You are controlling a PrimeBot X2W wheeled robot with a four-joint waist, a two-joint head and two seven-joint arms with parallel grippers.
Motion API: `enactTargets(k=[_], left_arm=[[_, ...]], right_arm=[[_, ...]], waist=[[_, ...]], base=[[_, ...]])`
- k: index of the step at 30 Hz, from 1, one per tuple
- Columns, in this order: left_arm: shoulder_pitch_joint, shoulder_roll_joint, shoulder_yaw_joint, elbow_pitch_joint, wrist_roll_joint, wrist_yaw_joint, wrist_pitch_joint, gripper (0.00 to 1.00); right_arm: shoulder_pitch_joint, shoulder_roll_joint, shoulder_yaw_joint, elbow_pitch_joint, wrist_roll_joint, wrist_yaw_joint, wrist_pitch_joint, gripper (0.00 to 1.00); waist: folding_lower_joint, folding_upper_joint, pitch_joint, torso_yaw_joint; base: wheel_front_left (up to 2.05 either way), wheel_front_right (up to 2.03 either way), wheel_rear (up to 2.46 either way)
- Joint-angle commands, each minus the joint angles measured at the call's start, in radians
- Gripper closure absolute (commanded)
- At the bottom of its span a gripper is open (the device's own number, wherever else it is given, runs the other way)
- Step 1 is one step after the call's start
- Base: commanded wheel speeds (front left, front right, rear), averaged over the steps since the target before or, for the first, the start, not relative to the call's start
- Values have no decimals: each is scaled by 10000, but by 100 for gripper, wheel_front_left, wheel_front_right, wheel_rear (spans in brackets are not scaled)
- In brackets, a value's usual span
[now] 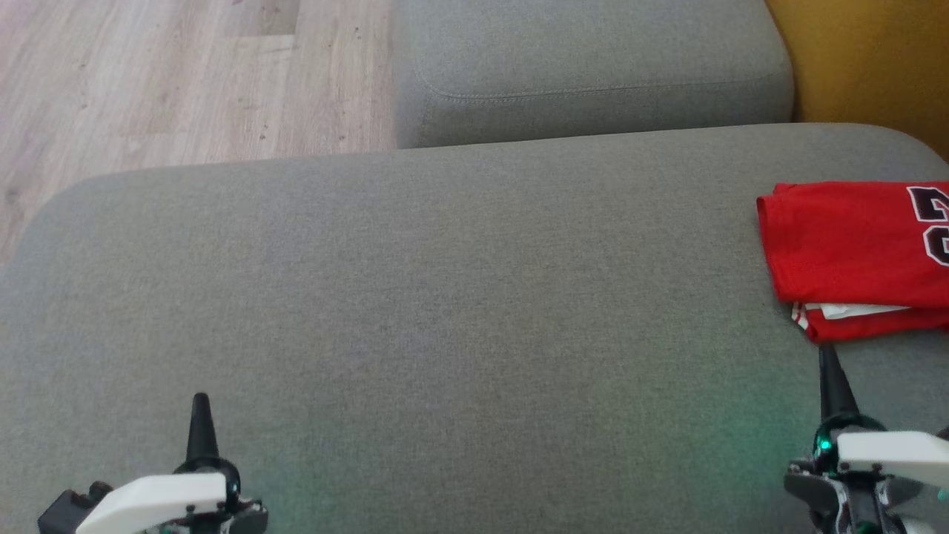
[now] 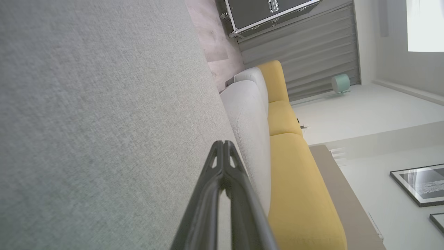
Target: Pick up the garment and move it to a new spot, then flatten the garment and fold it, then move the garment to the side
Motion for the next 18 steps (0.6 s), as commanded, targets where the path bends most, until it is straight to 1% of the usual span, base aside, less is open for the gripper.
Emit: enactTargets(k=[1, 2, 18], left_arm=[[-652, 116, 417, -227, -411, -106, 116, 100], [-652, 116, 417, -227, -411, -106, 116, 100], [-1209, 96, 864, 0, -2376, -403, 630, 100]], right_arm=[[-704, -49, 91, -291, 423, -6, 137, 100], [-704, -49, 91, -291, 423, -6, 137, 100], [-1243, -10, -160, -141, 2336, -7, 639, 100]], waist=[[0, -1, 23, -20], [0, -1, 23, -20], [0, -1, 183, -155]], base=[[0, 0, 0], [0, 0, 0], [0, 0, 0]])
